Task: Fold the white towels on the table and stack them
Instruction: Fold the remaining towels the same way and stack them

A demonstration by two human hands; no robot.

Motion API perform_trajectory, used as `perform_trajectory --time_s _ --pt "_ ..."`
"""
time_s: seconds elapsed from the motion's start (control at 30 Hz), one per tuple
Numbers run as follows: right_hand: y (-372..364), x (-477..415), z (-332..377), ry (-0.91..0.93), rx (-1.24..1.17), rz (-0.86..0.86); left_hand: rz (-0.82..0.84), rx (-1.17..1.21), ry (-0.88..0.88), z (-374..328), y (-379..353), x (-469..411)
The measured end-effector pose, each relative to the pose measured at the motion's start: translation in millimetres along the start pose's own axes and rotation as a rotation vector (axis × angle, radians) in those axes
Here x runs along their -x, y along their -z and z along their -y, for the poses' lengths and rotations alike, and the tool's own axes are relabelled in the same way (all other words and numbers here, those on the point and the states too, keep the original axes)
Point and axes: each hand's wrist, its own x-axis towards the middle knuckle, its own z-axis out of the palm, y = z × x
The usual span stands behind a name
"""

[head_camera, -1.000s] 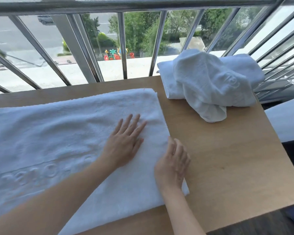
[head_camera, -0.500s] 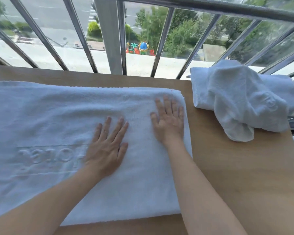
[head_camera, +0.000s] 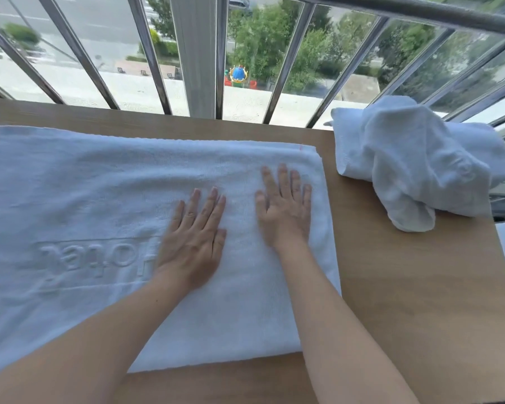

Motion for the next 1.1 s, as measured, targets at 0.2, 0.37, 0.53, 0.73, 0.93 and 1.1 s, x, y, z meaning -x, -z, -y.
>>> perform_trajectory --time_s 0.2,0.37,0.53,0.73,0.93,1.1 --pt "0.7 25.2 48.5 0.043 -0.131 -0.115 0.039 0.068 -0.004 -3.3 2.7 7.4" --pt "-13.3 48.8 26.6 -0.039 -0.037 -0.027 0.013 0.067 0.003 8.0 1.1 58.2" --pt "-32.1 139.0 29.1 -0.094 -0.005 -0.040 0.083 0.052 0.020 8.5 -0.2 87.5" --pt "-35.6 174.1 -16.1 -0.039 0.070 0.014 0.095 0.032 0.014 13.2 -2.8 86.7" --pt "-25.0 168.5 -12.1 -0.361 -0.021 -0.152 0.107 0.012 -0.003 10.1 0.8 86.3" --pt "-48.5 176.0 45.3 0.088 0.010 -0.066 0.119 0.081 -0.053 17.3 10.8 87.6"
